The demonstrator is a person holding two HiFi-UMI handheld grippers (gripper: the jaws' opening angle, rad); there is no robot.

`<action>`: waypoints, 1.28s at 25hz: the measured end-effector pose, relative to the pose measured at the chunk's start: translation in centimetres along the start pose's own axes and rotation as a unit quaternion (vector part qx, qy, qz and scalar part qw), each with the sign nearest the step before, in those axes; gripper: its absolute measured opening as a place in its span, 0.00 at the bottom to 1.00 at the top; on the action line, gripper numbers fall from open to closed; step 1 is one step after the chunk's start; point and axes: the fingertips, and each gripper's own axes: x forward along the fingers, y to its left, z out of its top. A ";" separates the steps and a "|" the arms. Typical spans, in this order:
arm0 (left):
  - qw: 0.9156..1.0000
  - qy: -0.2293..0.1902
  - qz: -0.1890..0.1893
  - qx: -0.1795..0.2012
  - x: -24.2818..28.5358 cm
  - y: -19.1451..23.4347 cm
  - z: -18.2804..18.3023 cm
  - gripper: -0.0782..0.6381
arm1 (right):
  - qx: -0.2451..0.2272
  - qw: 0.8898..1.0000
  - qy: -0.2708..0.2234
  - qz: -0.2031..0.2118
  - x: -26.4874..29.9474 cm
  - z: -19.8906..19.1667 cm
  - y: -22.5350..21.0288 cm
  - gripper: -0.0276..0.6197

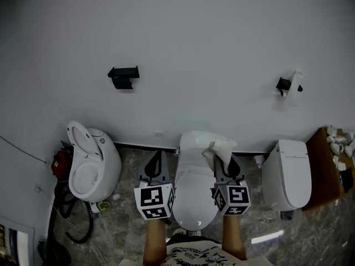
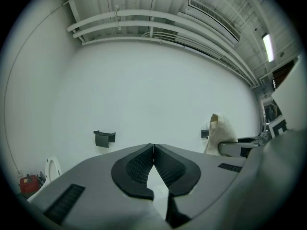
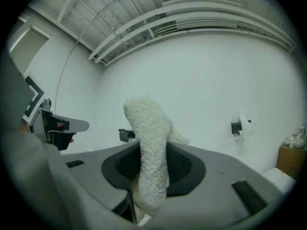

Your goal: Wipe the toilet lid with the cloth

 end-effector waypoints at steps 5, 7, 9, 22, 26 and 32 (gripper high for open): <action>1.000 0.001 -0.003 0.002 0.0 -0.3 -0.2 0.12 | 0.002 1.000 0.003 0.003 0.0 -0.1 0.1 0.22; 1.000 0.003 -0.003 0.002 0.0 -0.2 -0.3 0.12 | 0.004 1.000 0.003 0.006 0.0 -0.2 0.2 0.22; 1.000 0.004 -0.002 0.001 0.0 -0.1 -0.4 0.12 | 0.007 1.000 0.003 0.007 0.1 -0.2 0.3 0.22; 1.000 0.005 -0.004 0.000 -0.6 0.5 -0.7 0.12 | 0.010 1.000 0.007 -0.001 -0.3 -0.7 0.5 0.22; 1.000 0.003 -0.006 0.000 -0.9 0.7 -0.6 0.12 | 0.020 1.000 0.009 0.002 -0.6 -1.0 0.8 0.22; 1.000 0.000 -0.008 0.001 -1.3 0.6 -0.4 0.12 | 0.016 1.000 0.011 -0.002 -1.3 -1.1 0.7 0.22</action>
